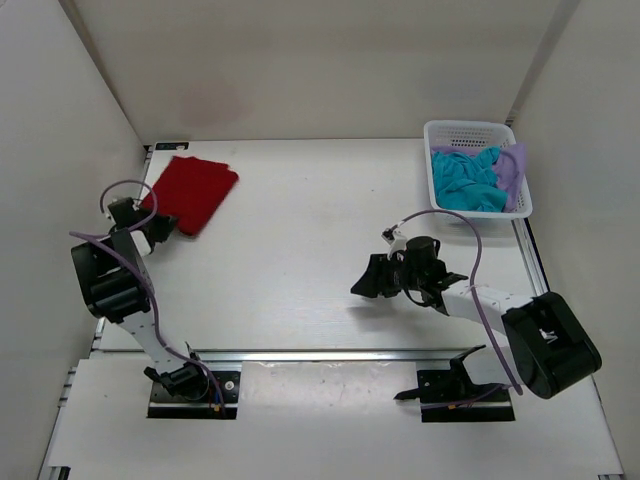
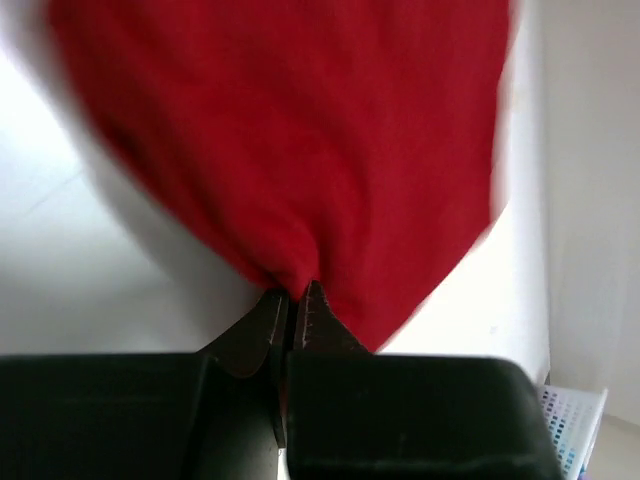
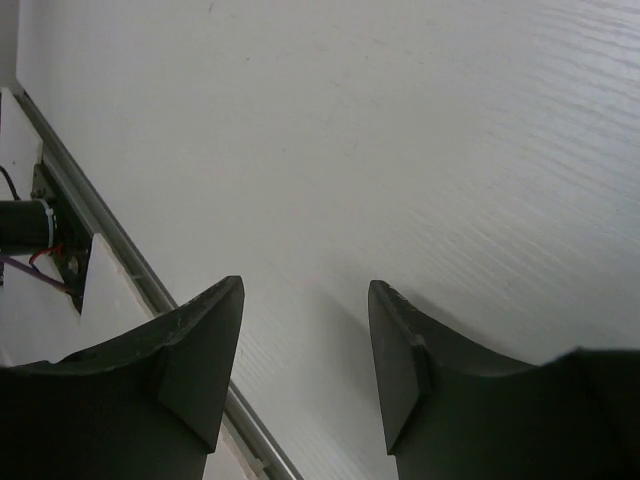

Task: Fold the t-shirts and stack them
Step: Put the neatly folded tshirt into the corner of the board with the left arm

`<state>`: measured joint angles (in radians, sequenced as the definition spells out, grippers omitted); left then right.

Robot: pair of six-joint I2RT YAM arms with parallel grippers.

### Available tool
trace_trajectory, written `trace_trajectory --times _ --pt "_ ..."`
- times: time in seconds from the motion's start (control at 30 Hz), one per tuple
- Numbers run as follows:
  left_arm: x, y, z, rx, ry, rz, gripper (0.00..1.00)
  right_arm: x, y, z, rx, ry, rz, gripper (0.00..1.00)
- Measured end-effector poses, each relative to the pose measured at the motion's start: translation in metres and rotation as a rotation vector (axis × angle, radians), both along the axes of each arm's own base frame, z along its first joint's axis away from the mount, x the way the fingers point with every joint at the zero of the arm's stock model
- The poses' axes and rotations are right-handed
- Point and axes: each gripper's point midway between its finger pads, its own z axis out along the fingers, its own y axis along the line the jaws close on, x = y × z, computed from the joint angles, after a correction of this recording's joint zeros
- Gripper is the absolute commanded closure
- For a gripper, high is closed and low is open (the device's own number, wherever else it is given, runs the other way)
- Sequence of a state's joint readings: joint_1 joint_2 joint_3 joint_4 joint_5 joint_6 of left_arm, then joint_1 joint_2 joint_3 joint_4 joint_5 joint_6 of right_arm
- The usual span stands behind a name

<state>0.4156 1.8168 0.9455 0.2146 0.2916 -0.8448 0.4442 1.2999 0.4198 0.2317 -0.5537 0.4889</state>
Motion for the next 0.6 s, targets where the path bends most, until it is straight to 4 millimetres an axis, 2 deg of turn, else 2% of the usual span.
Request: trace_trajectory --times 0.07,0.17,0.23,0.47,0.57,0.6 --pt "-0.012 0.0 -0.025 -0.041 0.056 0.026 1.0 -0.001 0.003 0.001 0.011 0.003 0.017 0.49" --pt "-0.005 -0.006 -0.044 -0.094 0.074 0.036 1.0 -0.006 0.007 0.002 0.019 0.006 0.039 0.49" --pt "0.011 -0.003 -0.043 -0.119 0.048 0.047 1.0 -0.008 0.009 0.002 0.023 0.009 0.051 0.49" --pt "0.083 0.026 -0.039 -0.174 -0.046 0.119 1.0 -0.008 0.005 -0.001 0.023 0.035 0.043 0.5" --pt "0.105 0.036 -0.036 -0.172 -0.071 0.133 0.87 -0.008 0.001 -0.005 0.014 0.057 0.029 0.49" --pt "0.106 0.037 -0.036 -0.173 -0.071 0.134 0.77 -0.007 0.0 -0.005 0.015 0.06 0.023 0.49"
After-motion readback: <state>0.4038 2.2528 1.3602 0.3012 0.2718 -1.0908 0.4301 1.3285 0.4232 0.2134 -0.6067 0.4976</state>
